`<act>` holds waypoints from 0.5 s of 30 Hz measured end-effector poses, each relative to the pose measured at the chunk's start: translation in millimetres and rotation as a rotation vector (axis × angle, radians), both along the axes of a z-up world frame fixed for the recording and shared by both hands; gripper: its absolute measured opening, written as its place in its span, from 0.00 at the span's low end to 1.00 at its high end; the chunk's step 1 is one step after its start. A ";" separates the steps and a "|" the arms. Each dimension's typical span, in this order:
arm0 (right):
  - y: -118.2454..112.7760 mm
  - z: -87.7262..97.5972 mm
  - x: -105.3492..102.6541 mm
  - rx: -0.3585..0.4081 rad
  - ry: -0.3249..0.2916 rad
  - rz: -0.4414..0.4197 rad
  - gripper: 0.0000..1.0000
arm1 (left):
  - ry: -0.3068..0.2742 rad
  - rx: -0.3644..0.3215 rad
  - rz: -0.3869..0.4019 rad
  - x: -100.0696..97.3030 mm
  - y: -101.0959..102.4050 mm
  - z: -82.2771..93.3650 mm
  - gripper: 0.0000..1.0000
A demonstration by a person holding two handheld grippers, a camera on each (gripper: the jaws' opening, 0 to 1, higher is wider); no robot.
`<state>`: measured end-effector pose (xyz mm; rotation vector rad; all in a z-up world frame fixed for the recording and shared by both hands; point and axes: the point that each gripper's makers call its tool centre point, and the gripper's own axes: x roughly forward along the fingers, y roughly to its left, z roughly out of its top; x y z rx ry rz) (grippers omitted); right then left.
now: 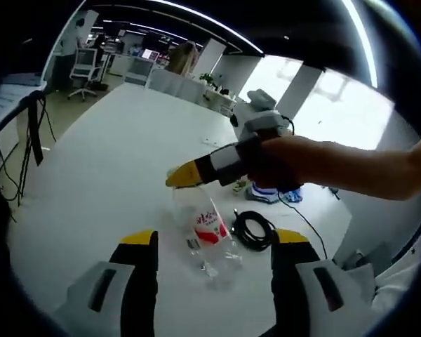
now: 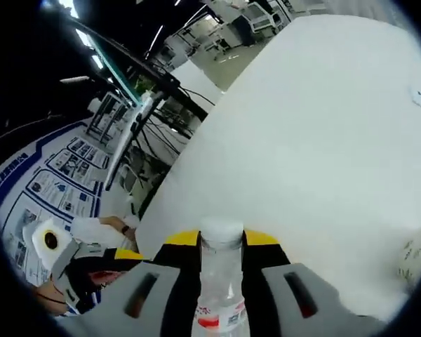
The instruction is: Arrange the tabletop items into an orderly group along one side of the table until the central work area is clear of visible clutter.
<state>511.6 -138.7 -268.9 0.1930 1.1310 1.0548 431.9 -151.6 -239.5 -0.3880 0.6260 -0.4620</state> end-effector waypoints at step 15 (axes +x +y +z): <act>-13.1 24.2 -9.8 0.030 -0.137 0.004 0.19 | 0.031 -0.054 -0.209 23.8 -42.1 -40.8 0.66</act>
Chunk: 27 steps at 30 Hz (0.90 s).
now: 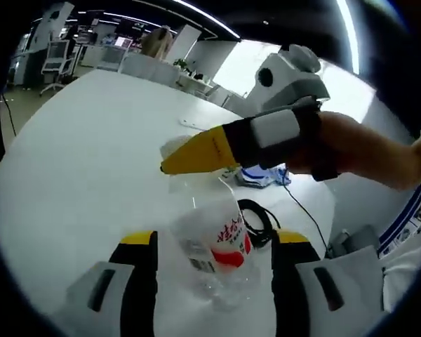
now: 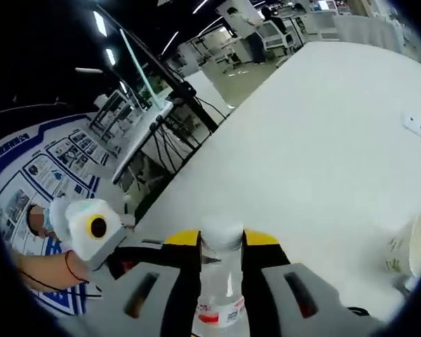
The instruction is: Arrange the tabletop items into an orderly group along one side of the table until the central work area is clear of visible clutter.
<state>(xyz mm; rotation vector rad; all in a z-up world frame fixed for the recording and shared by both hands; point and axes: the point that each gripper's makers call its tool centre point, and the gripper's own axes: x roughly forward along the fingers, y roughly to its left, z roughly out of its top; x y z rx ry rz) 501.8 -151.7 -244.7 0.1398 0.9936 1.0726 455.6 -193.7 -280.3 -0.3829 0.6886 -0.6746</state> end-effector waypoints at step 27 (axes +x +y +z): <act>-21.6 29.0 -21.6 0.062 -0.194 -0.056 0.18 | -0.039 -0.022 -0.213 -8.0 -28.6 5.9 0.42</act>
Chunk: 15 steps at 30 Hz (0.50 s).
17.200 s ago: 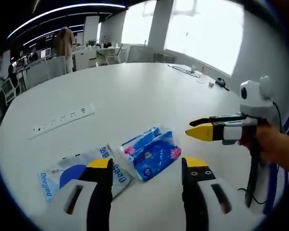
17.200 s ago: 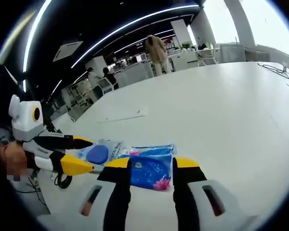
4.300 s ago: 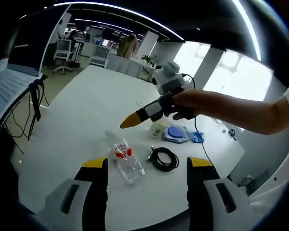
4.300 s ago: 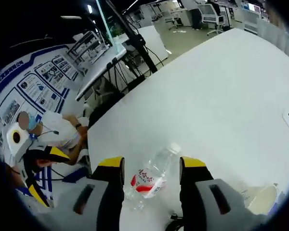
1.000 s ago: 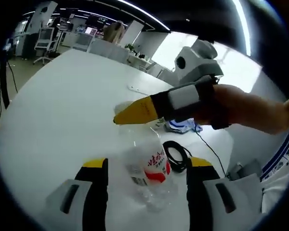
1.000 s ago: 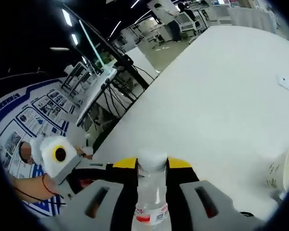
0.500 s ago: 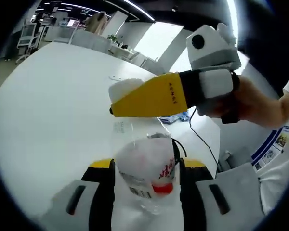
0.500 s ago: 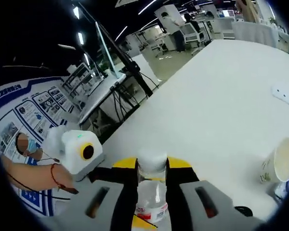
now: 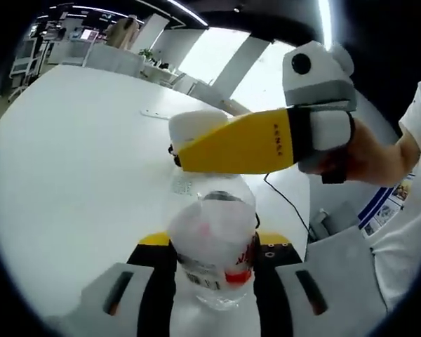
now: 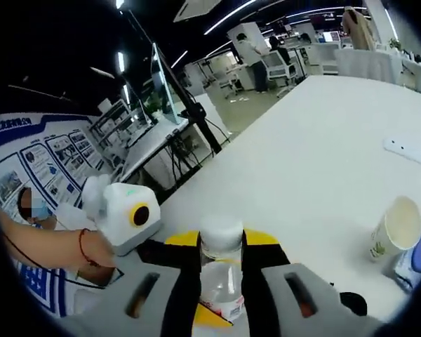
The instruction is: Arrange the tabletop items into an orderly group along one side of the table until the central work area is clear of visible clutter.
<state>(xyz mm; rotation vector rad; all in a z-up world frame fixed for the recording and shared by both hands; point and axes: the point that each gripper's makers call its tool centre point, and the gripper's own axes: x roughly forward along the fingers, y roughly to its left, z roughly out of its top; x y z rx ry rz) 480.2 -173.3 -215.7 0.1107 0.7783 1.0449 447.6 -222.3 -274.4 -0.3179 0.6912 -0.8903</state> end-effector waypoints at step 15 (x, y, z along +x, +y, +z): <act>-21.7 42.6 16.8 0.059 -0.175 -0.061 0.19 | -0.155 0.084 -0.110 26.0 -13.0 32.8 0.41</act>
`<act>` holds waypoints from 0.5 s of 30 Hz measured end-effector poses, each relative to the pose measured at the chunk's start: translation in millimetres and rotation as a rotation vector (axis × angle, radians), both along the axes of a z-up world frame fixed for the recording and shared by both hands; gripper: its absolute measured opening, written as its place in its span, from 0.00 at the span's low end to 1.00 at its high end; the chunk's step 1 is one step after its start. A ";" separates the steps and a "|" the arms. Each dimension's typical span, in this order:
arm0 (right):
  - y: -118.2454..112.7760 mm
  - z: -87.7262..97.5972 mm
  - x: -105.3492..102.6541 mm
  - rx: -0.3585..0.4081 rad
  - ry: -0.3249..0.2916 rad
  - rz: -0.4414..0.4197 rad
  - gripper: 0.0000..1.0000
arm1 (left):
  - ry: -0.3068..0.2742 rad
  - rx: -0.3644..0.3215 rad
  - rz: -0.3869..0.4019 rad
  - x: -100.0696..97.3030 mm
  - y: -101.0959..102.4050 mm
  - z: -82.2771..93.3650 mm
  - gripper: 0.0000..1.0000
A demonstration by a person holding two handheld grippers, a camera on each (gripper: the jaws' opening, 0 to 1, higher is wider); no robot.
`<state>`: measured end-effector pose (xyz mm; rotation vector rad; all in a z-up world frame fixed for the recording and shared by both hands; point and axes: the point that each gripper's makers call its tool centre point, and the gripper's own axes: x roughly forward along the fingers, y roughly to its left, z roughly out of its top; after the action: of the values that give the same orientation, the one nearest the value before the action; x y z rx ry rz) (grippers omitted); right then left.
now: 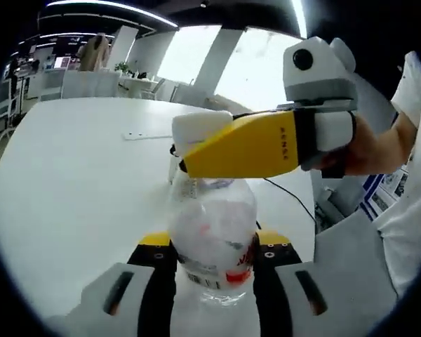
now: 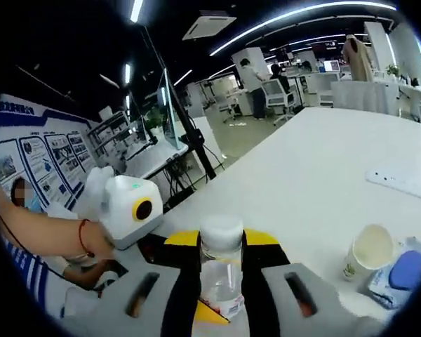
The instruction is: Arrange the tabletop items into an orderly group along one side of the table until the central work area is clear of visible clutter.
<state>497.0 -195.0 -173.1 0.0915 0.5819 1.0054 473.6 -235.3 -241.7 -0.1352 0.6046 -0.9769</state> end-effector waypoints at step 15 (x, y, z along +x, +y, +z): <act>-14.9 27.4 31.5 0.004 -0.206 -0.061 0.19 | -0.155 0.077 -0.085 44.1 -13.3 19.7 0.41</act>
<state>528.4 -209.9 -145.7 0.0084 0.3865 0.9433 517.7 -248.6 -222.0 0.0344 0.5080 -1.0340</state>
